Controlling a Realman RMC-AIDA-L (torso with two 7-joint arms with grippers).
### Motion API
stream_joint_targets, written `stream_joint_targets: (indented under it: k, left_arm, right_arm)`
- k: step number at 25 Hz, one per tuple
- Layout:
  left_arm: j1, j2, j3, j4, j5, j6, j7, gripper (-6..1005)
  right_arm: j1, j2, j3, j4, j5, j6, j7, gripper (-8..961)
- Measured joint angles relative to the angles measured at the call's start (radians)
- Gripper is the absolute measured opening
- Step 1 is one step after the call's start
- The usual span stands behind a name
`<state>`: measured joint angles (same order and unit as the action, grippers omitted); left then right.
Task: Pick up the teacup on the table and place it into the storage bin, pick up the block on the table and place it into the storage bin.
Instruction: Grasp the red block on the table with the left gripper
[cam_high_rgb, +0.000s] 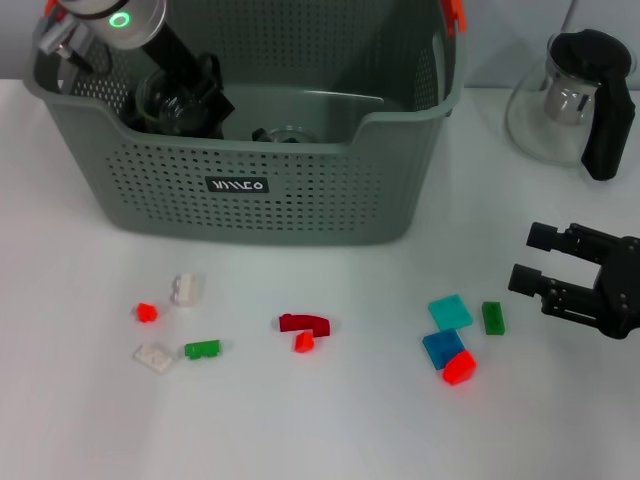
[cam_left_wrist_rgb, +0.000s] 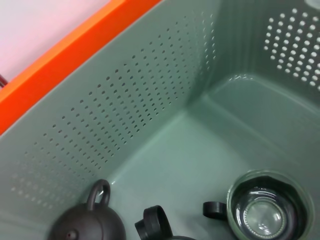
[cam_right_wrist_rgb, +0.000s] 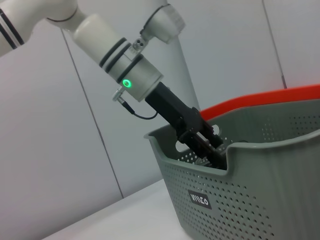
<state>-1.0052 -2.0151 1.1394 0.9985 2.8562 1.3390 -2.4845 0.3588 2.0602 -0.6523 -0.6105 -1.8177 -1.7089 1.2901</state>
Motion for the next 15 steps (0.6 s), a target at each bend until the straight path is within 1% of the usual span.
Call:
stream_joint_targets:
  k: [4, 6, 8, 10, 11, 13, 15]
  left_arm:
    - [0.032, -0.015, -0.004, 0.122, 0.0, 0.065, -0.001, 617]
    - [0.044, -0.018, -0.01, 0.179, 0.0, 0.099, -0.004, 652]
    - [0.059, -0.024, -0.029, 0.239, -0.009, 0.134, -0.005, 651]
    - [0.091, -0.046, -0.079, 0.351, -0.048, 0.17, 0.017, 650]
    - [0.114, -0.064, -0.12, 0.42, -0.096, 0.187, 0.046, 650]
    - [0.157, -0.093, -0.21, 0.504, -0.231, 0.211, 0.117, 649]
    - [0.2, -0.105, -0.285, 0.528, -0.411, 0.23, 0.185, 649]
  right_arm:
    - [0.002, 0.0, 0.002, 0.0, 0.0, -0.001, 0.0, 759]
    - [0.003, 0.0, 0.003, 0.0, 0.0, -0.001, 0.0, 759]
    - [0.004, 0.0, 0.004, 0.0, 0.0, -0.001, 0.0, 759]
    - [0.005, 0.0, 0.004, 0.0, 0.0, -0.002, 0.0, 759]
    - [0.005, 0.0, 0.004, 0.0, 0.0, -0.002, 0.0, 759]
    - [0.004, 0.0, 0.004, 0.0, 0.0, -0.001, 0.0, 759]
    - [0.003, 0.001, 0.004, 0.0, 0.0, -0.001, -0.001, 759]
